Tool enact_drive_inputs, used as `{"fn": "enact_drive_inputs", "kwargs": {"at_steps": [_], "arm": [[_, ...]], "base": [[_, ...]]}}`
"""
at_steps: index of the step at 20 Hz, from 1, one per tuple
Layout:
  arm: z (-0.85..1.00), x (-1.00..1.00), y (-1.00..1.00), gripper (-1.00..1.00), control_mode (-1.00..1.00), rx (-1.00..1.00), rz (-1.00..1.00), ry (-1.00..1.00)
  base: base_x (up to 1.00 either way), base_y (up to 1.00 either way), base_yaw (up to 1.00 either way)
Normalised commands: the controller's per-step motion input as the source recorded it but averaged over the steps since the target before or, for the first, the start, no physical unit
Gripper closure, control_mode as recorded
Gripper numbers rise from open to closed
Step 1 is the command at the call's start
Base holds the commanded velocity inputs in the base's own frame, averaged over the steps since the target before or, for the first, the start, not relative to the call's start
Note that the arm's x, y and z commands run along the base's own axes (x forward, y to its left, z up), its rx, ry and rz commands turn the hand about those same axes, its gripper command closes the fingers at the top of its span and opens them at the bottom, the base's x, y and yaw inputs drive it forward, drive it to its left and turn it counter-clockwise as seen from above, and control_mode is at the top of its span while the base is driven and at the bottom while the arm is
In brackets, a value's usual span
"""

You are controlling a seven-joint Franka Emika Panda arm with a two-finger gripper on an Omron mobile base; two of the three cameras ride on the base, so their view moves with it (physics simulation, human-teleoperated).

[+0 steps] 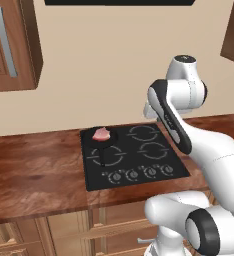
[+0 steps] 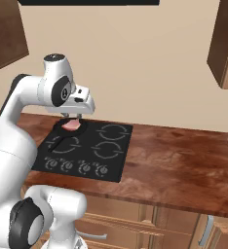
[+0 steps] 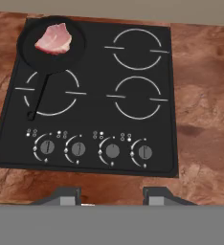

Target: Pick up the pan with the steak in it and place it on the dining table. Then place the steak on the plate.

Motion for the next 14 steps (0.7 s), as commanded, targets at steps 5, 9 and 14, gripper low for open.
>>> {"fn": "enact_drive_inputs", "kwargs": {"at_steps": [5, 9, 14], "arm": [[-0.08, -0.15, 0.13, -1.0, -1.0, 0.0, 0.0, 0.0], [-0.23, -0.11, 0.51, -1.0, -1.0, 0.0, 0.0, 0.0], [-0.38, -0.03, 0.59, -1.0, -1.0, 0.02, 0.0, 0.0]], "base": [[0.0, 0.0, 0.0], [0.0, 0.0, 0.0], [0.0, 0.0, 0.0]]}}
